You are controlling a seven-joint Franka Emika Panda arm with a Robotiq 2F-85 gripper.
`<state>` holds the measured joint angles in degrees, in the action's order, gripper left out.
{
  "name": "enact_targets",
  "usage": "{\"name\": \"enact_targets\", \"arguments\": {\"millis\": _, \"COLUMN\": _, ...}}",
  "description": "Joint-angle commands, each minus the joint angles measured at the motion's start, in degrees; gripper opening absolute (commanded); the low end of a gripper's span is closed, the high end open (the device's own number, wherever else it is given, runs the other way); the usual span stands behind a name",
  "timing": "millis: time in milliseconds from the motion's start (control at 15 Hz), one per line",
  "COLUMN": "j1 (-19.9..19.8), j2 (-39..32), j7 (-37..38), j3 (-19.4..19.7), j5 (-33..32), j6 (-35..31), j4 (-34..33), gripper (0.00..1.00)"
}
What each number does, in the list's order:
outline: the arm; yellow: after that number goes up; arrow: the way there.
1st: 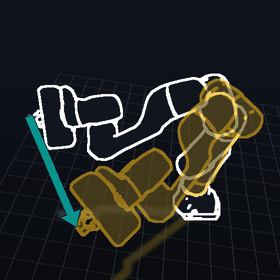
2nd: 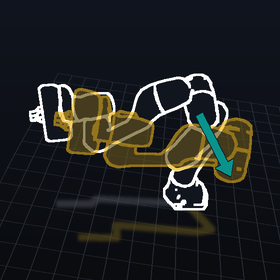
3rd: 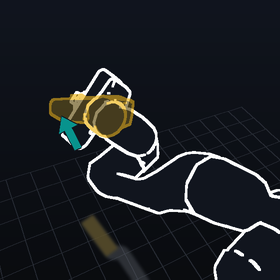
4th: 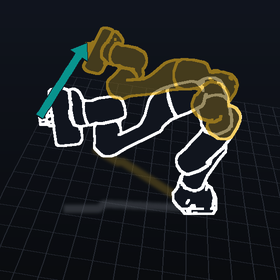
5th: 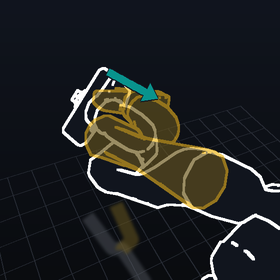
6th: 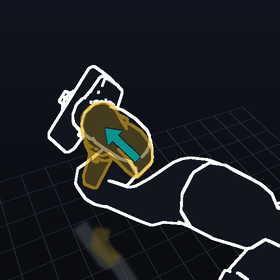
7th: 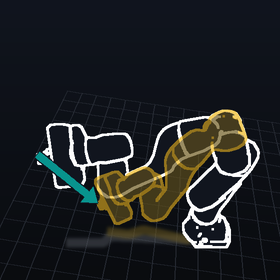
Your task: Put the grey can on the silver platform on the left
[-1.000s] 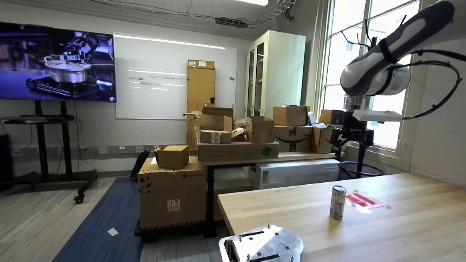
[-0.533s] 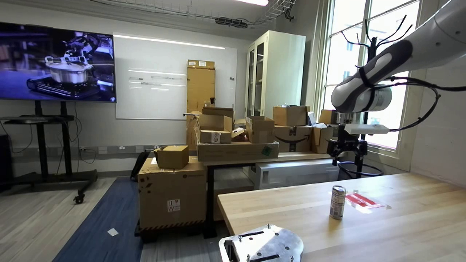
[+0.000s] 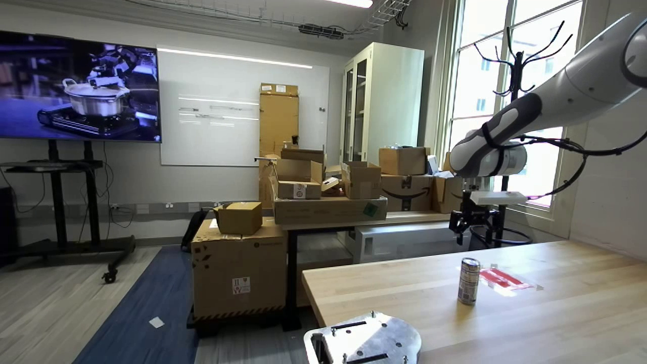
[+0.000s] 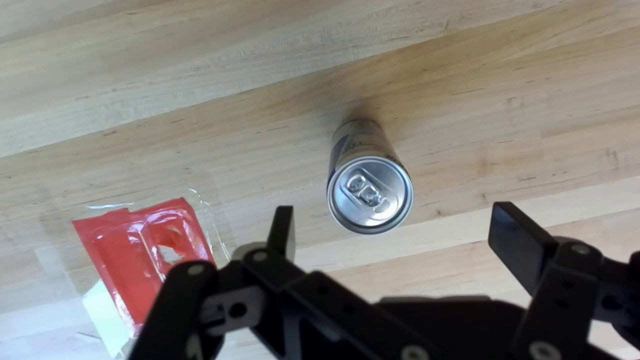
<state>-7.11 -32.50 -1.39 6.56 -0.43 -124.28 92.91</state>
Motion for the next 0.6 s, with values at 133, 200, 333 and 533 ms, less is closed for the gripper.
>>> {"name": "enact_targets", "arguments": {"millis": 133, "j1": -2.09, "j2": -7.01, "j7": -3.40, "j3": -1.45, "j5": 0.73, "j6": 1.88, "j4": -7.45, "gripper": 1.00}}
{"name": "enact_targets", "arguments": {"millis": 200, "j1": -2.39, "j2": -7.95, "j7": -3.88, "j3": -1.54, "j5": 0.87, "j6": 2.10, "j4": -8.37, "gripper": 1.00}}
{"name": "enact_targets", "arguments": {"millis": 333, "j1": -2.92, "j2": -9.53, "j7": -4.77, "j3": -1.65, "j5": 0.96, "j6": 2.37, "j4": -9.90, "gripper": 1.00}}
{"name": "enact_targets", "arguments": {"millis": 533, "j1": -3.75, "j2": -11.43, "j7": -5.96, "j3": -2.07, "j5": 1.42, "j6": 2.75, "j4": -11.60, "gripper": 1.00}}
